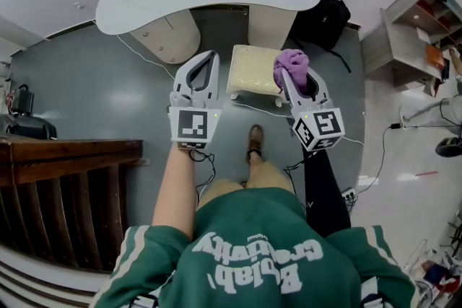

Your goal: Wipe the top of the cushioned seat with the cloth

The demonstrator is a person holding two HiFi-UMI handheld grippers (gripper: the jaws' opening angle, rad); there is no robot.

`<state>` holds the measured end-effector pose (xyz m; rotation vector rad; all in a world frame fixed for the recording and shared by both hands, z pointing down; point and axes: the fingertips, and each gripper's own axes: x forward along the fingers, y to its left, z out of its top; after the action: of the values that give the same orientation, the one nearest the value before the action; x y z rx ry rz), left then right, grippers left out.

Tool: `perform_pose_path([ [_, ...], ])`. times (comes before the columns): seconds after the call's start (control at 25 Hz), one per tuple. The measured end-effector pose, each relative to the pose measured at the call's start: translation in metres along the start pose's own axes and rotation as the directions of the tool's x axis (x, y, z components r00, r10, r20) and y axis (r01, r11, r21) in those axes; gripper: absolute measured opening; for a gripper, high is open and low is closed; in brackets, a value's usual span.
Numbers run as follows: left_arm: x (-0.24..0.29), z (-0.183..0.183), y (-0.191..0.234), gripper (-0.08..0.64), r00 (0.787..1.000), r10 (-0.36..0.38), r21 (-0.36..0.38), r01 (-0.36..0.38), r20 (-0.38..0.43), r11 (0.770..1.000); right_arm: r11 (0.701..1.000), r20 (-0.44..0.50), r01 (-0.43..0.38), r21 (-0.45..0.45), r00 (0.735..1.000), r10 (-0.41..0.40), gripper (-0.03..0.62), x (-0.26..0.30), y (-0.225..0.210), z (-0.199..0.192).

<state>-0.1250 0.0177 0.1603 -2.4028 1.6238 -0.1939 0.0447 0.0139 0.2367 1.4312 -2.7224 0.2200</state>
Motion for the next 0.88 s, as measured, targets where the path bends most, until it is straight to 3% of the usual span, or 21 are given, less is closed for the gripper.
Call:
perform_pose_path([
  [0.2,0.065,-0.018,0.014,0.015,1.0,-0.004,-0.015,0.004,-0.005,1.0,0.999,-0.038,-0.025,0.032,0.999,0.026,0.138,0.058,-0.035,-0.008],
  [0.48,0.132,-0.049,0.017,0.015,0.999,-0.031,-0.021,0.03,-0.042,0.999,0.996,-0.101,0.028,0.086,0.995,-0.019,0.127,0.115,-0.08,-0.036],
  [0.88,0.17,-0.106,0.037,0.015,0.996,-0.027,-0.059,0.022,-0.09,0.998,0.991,-0.201,0.003,0.13,0.979,0.023,0.127,0.167,-0.08,-0.098],
])
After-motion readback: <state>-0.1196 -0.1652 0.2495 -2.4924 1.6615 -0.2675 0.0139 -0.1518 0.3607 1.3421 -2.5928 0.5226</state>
